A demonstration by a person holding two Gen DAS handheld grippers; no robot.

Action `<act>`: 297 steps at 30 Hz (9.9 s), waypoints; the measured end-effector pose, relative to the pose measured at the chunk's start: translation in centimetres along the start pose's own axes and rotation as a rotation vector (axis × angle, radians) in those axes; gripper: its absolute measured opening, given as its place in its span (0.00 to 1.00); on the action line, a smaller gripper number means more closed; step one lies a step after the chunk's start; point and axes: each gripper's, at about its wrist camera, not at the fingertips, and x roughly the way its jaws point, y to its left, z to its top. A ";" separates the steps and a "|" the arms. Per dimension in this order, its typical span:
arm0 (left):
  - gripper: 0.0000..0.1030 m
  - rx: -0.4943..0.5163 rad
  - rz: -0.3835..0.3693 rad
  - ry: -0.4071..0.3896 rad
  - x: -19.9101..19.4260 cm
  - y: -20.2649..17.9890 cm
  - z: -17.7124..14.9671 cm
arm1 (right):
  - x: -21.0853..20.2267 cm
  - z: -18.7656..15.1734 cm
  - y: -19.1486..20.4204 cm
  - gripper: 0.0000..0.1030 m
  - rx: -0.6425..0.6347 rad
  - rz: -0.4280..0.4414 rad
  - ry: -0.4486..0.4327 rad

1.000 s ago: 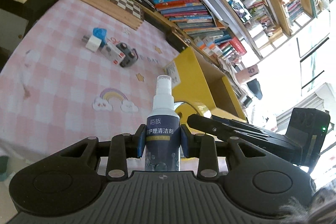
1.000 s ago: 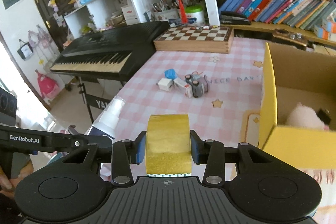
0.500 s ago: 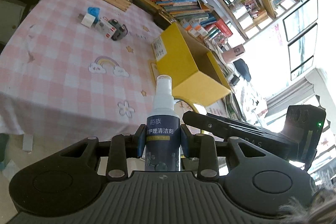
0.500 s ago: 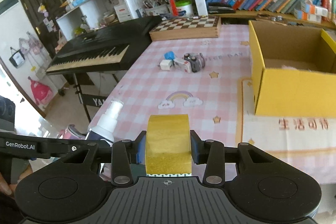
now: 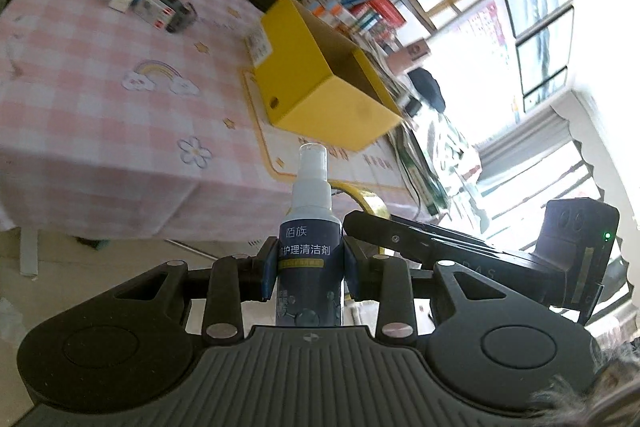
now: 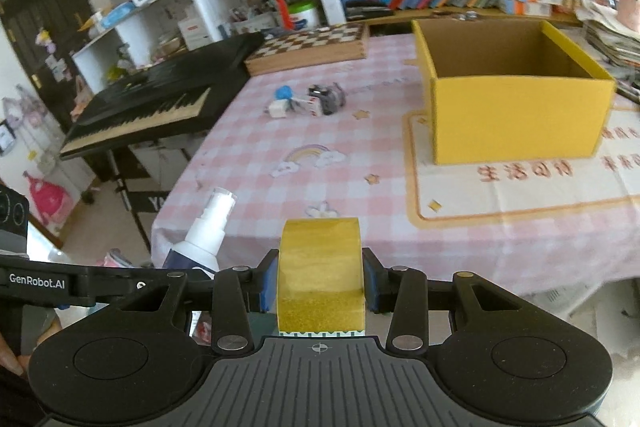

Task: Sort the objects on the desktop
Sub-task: 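Lift the spray bottle and tape roll and carry them toward the yellow box, then lower both grippers into the yellow box and open them, releasing bottle and tape, then withdraw both open grippers from the box and move toward the remaining table items, then grasp the white plug charger with the left gripper while the right gripper grasps the toy truck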

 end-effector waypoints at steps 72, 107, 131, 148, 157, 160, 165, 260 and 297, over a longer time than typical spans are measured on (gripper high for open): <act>0.30 0.240 0.199 -0.147 24.3 -14.1 20.4 | 5.3 21.2 -24.6 0.39 -0.158 0.051 -0.155; 0.61 0.580 0.600 -0.109 31.7 -13.8 23.8 | 16.8 27.2 -24.0 0.65 -0.382 0.051 0.034; 0.95 0.477 0.657 -0.496 18.6 -17.5 12.9 | 2.3 18.6 -24.3 0.73 -0.195 -0.081 -0.309; 0.96 0.440 0.649 -0.490 14.2 -14.3 6.9 | 0.4 9.8 -19.8 0.73 -0.087 -0.179 -0.300; 0.97 0.404 0.653 -0.422 12.2 -11.9 3.8 | 0.3 5.4 -15.9 0.74 -0.052 -0.236 -0.260; 0.97 0.395 0.657 -0.402 11.3 -11.0 2.9 | 0.5 4.3 -14.8 0.73 -0.039 -0.249 -0.243; 0.98 0.371 0.659 -0.390 9.9 -9.6 2.4 | 0.6 2.4 -13.0 0.73 -0.031 -0.254 -0.221; 0.96 0.143 0.809 -0.386 5.8 4.5 11.0 | 16.5 10.9 0.3 0.74 -0.252 0.022 -0.027; 0.52 0.218 0.787 -0.184 17.1 14.4 24.5 | 31.1 21.6 -0.3 0.73 -0.250 0.086 0.123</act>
